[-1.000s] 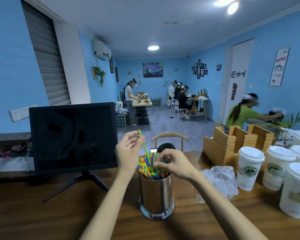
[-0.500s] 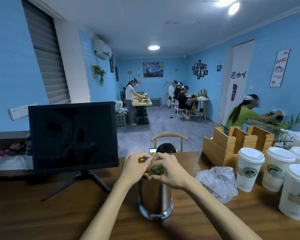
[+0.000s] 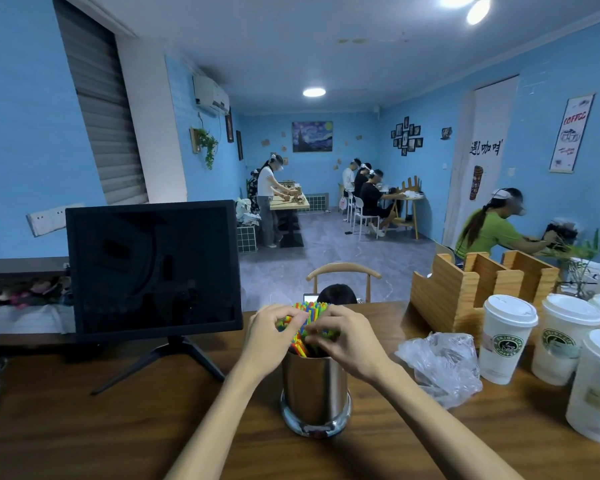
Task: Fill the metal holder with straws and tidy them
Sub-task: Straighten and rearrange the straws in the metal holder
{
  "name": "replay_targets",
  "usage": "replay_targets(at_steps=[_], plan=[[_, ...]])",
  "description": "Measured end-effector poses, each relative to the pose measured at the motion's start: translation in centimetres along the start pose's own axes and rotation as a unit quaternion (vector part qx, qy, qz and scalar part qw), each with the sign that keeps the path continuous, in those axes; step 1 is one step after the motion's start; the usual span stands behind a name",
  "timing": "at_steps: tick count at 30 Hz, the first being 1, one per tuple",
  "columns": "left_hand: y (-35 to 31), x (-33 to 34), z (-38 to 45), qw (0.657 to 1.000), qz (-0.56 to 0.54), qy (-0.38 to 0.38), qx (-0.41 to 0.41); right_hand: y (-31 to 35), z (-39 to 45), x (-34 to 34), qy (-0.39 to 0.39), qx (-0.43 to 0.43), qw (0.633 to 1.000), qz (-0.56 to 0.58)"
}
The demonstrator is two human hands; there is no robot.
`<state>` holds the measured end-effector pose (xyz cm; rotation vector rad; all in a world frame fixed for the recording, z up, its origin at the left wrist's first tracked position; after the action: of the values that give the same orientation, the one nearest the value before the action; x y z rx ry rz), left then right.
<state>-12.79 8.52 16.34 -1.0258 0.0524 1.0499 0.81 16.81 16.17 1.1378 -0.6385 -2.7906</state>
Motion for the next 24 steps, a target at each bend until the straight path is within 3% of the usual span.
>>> replay_targets(at_steps=[9,17,24], plan=[[-0.6,-0.7,-5.0,0.988,0.034,-0.106,0.107,-0.7,-1.6,0.4,-0.085,-0.017,0.996,-0.005],[-0.2,-1.1,-5.5,0.978,0.087,-0.121,0.146,-0.5,-1.6,0.5,-0.084,-0.021,0.996,-0.008],[-1.2,-0.4,-4.7,0.983,0.089,-0.068,0.147,-0.9,-1.6,0.5,-0.08,-0.011,0.997,-0.005]])
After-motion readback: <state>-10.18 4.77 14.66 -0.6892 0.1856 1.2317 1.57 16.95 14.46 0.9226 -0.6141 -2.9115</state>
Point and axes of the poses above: each hand's wrist, its own z-axis towards the middle knuckle, its own x-axis out of the palm, y = z × x, the point moved 8 cm from there along z, towards the middle knuckle, and after that the axes turned 2 degrees about y, right-handed, at the moved point
